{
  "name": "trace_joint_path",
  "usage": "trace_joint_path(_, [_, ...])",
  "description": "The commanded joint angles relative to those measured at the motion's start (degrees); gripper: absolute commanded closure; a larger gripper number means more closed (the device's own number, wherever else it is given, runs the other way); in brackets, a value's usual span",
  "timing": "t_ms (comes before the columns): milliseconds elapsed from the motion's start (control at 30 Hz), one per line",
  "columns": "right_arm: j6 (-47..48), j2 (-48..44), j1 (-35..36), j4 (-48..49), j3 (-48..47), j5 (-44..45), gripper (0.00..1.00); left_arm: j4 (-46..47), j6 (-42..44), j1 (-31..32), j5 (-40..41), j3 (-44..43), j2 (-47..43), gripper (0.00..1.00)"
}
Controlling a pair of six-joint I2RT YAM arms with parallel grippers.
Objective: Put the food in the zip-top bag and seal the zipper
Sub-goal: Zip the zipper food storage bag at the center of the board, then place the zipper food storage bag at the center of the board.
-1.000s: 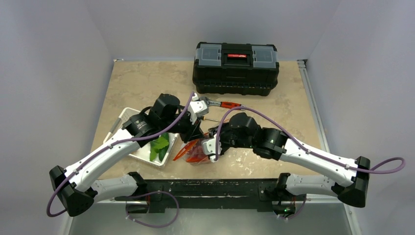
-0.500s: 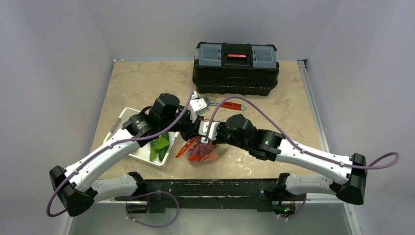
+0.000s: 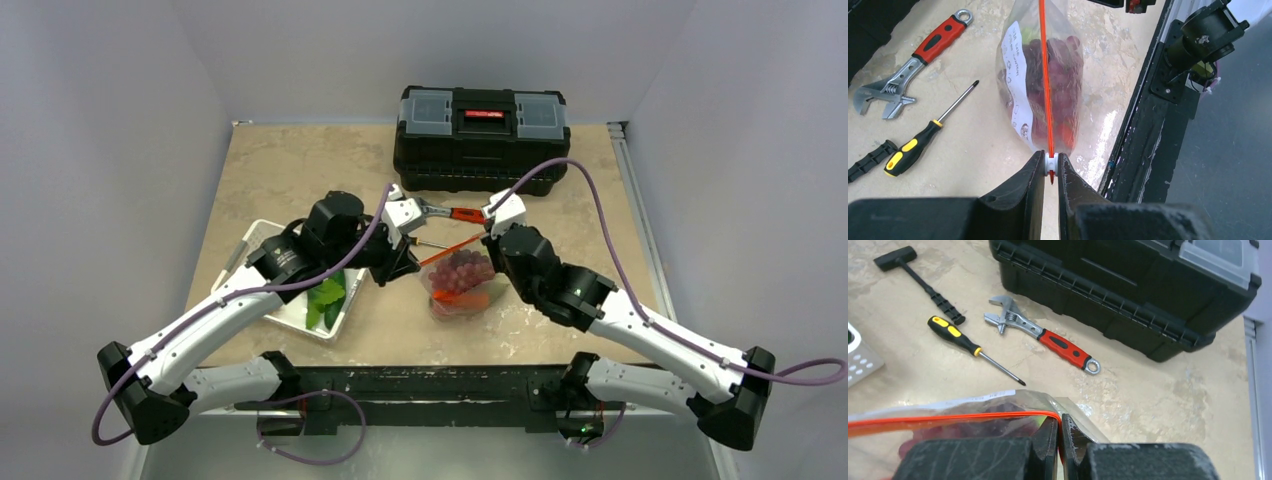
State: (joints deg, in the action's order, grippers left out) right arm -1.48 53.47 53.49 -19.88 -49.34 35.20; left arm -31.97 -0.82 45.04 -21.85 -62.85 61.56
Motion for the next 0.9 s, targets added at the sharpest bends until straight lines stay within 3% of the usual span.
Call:
trace_joint_path(0, [-11.45, 2.64, -2.29, -7.35, -6.94, 13.34, 1.0, -1.48, 0.41, 0.09, 0.49, -1.84, -1.71, 1.0])
trace_joint_path(167, [-12.45, 3.62, -2.28, -9.74, -10.25, 7.05, 1.0, -1.86, 0.1, 0.09, 1.88, -2.19, -1.56, 0.99])
trace_joint_path(433, [-11.75, -1.1, -2.26, -8.26, -10.03, -2.85, 1.0, 2.52, -0.96, 0.06, 14.19, 0.76, -8.82, 0.28])
trace_joint_path(500, [-12.23, -2.53, -2.29, -7.8, -10.11, -5.68, 1.0, 5.09, -1.28, 0.07, 18.63, 2.74, -12.3, 0.18])
trace_joint_path(733, [-18.92, -5.57, -2.23, -2.96, -11.12, -15.25, 1.0, 12.26, -0.01, 0.18, 36.51, 9.64, -23.86, 0.12])
trace_joint_path(867, [-26.18, -4.49, -2.25, 0.7, -12.46, -20.76, 1.0, 13.11, 0.24, 0.53, 39.49, 10.53, -25.77, 0.12])
